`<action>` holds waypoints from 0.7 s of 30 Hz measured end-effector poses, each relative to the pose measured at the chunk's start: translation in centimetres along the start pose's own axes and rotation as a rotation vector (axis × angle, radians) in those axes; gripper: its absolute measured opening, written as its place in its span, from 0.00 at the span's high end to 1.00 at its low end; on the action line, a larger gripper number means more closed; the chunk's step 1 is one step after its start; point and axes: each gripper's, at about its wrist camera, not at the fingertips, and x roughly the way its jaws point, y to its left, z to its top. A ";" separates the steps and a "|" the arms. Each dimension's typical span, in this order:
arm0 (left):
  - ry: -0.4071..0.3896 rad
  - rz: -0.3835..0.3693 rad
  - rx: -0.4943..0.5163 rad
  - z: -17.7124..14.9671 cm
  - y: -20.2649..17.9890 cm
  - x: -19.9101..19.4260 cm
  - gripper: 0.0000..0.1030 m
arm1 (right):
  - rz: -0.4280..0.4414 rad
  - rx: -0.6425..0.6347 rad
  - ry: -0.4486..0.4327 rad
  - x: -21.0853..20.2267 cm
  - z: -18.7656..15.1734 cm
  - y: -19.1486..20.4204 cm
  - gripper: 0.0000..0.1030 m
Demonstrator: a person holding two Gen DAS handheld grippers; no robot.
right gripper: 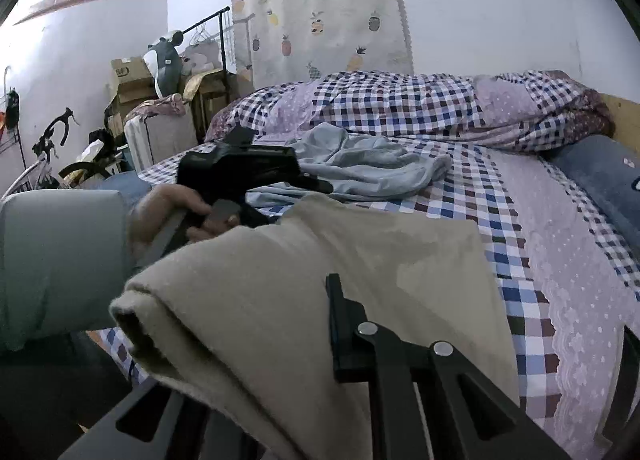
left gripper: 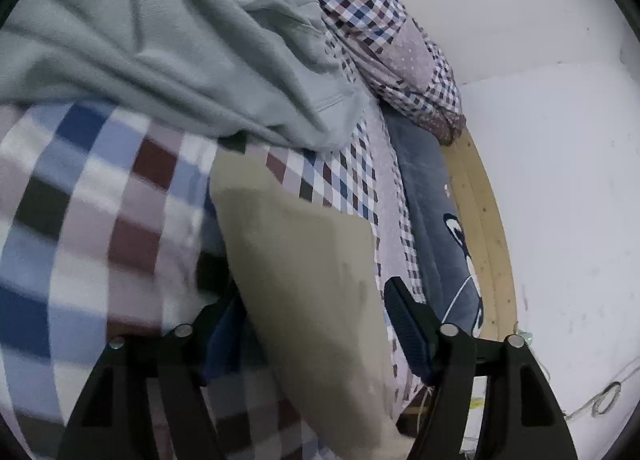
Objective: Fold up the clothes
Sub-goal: 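Grasp the folded khaki garment with the left tool and lift it, then carry the folded khaki garment with the left tool off the bed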
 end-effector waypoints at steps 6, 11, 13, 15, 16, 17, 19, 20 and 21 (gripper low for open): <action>0.009 -0.070 -0.077 0.9 1.2 1.5 0.79 | -0.041 -0.057 0.008 -0.4 -0.4 0.6 0.92; -0.058 -0.077 -0.029 0.6 -1.7 -0.4 0.85 | -0.076 -0.086 -0.005 -1.6 0.1 0.8 0.92; -0.081 -0.088 -0.007 0.6 -3.5 -1.7 0.85 | -0.089 -0.086 -0.028 -2.6 0.8 0.8 0.92; -0.117 -0.098 0.031 0.6 -6.0 -3.9 0.86 | -0.098 -0.077 -0.056 -4.0 1.9 0.9 0.92; -0.131 -0.107 0.045 0.6 -7.0 -5.0 0.86 | -0.099 -0.071 -0.070 -4.7 2.5 0.9 0.92; -0.144 -0.111 0.054 0.7 -7.9 -6.0 0.86 | -0.095 -0.066 -0.082 -5.2 3.2 1.1 0.92; -0.177 -0.116 0.075 0.9 -10.1 -8.8 0.86 | -0.085 -0.058 -0.106 -6.2 4.6 1.3 0.92; -0.196 -0.115 0.082 1.0 -11.0 -10.2 0.86 | -0.071 -0.056 -0.118 -6.6 5.4 1.6 0.92; -0.215 -0.113 0.088 1.1 -11.9 -11.8 0.86 | -0.056 -0.060 -0.129 -7.0 6.4 2.0 0.92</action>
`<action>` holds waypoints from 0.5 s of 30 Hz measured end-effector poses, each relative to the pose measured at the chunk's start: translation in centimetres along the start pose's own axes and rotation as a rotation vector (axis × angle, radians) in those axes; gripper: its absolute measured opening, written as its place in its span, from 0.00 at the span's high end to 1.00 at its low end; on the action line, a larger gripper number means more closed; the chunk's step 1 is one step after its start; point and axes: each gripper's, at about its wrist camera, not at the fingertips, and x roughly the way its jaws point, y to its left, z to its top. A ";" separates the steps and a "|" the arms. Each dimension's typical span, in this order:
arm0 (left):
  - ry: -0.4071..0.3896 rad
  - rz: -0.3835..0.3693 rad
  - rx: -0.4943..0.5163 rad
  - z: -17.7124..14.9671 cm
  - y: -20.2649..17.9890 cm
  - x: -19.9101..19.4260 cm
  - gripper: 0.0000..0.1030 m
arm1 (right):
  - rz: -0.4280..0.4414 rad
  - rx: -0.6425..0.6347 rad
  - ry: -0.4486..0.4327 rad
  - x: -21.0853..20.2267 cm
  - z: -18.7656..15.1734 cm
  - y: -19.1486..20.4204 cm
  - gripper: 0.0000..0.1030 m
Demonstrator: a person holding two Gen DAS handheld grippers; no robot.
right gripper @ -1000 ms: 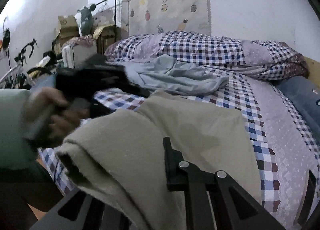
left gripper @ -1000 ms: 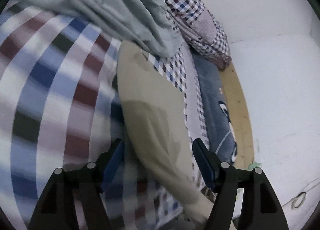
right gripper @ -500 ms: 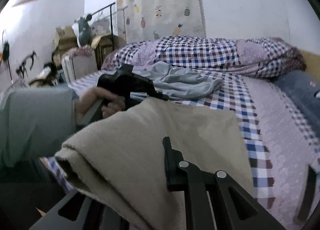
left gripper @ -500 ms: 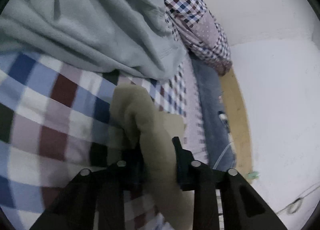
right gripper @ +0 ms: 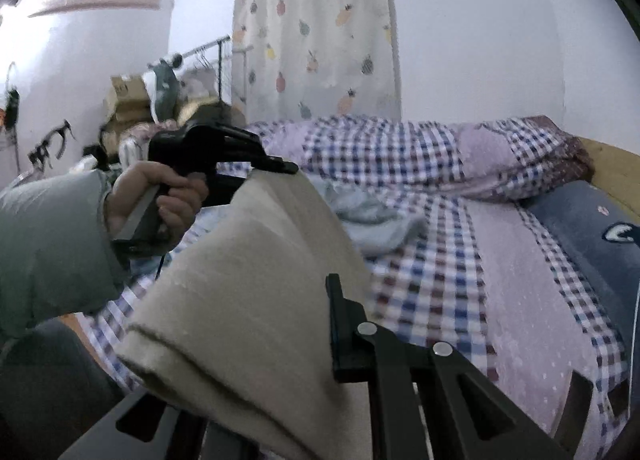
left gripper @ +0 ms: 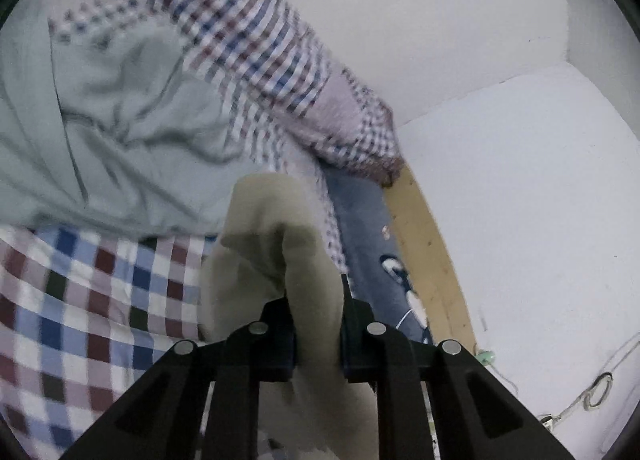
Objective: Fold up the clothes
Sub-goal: 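Carry the folded khaki garment with the left tool off the bed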
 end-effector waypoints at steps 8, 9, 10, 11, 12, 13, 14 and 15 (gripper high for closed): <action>-0.172 0.074 0.027 4.5 -3.3 -13.5 0.86 | 0.208 -0.011 -0.064 1.6 8.2 4.1 0.92; -0.196 0.088 0.025 5.1 -3.1 -15.3 0.86 | 0.243 -0.008 -0.066 2.5 9.1 4.8 0.92; -0.223 0.105 0.021 5.8 -2.9 -17.3 0.86 | 0.276 -0.006 -0.067 3.4 9.9 5.5 0.92; -0.252 0.125 0.016 6.5 -2.5 -19.3 0.86 | 0.303 -0.007 -0.065 4.5 10.7 6.3 0.92; -0.275 0.136 0.009 7.0 -2.1 -20.8 0.86 | 0.330 -0.007 -0.064 5.6 11.5 7.0 0.92; -0.300 0.150 0.000 7.6 -1.6 -22.5 0.86 | 0.356 -0.008 -0.062 6.6 12.2 7.8 0.92; -0.330 0.166 -0.013 8.3 -0.9 -24.5 0.86 | 0.381 -0.010 -0.060 7.8 12.9 8.6 0.92; -0.354 0.180 -0.024 8.9 -0.1 -26.0 0.86 | 0.401 -0.016 -0.056 9.2 13.6 9.6 0.92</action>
